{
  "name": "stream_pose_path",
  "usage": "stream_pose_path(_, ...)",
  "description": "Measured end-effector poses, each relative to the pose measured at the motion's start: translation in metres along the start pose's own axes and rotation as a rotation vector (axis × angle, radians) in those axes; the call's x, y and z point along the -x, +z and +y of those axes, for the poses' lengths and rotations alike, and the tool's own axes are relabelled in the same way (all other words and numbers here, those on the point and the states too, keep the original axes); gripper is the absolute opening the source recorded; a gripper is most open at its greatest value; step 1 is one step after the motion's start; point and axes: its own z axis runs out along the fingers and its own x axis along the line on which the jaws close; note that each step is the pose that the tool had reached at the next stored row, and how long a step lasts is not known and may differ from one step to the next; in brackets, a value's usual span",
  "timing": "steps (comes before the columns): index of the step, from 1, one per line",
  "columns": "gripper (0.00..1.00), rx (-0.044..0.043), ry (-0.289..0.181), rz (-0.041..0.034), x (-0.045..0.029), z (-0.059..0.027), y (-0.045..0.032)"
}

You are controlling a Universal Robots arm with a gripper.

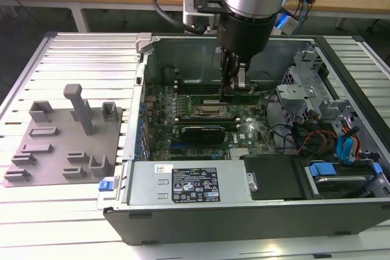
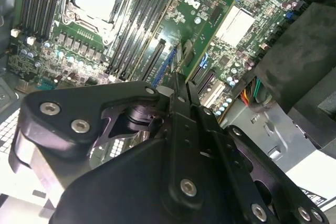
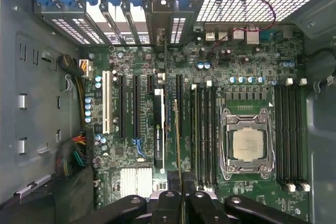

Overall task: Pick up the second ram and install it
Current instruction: 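Insert the second ram into the second slot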

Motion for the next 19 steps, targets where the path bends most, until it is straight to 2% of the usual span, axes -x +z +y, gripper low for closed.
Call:
stream_pose_path(2, 0.11, 0.0000, 0.000, -0.0006, 0.0001, 0.0000, 0.0026)
stream_pose_path(6, 0.11, 0.0001, 0.000, -0.0004, 0.0004, -0.0003, 0.0144)
stream_pose_path(11, 0.11, 0.0001, 0.000, -0.0006, 0.0042, -0.0006, 0.0230)
stream_pose_path(15, 0.11, 0.0001, 0.000, -0.0005, 0.0043, -0.0009, 0.0309)
stream_pose_path(19, 0.11, 0.0001, 0.000, -0.0005, 0.0042, -0.0010, 0.0349)
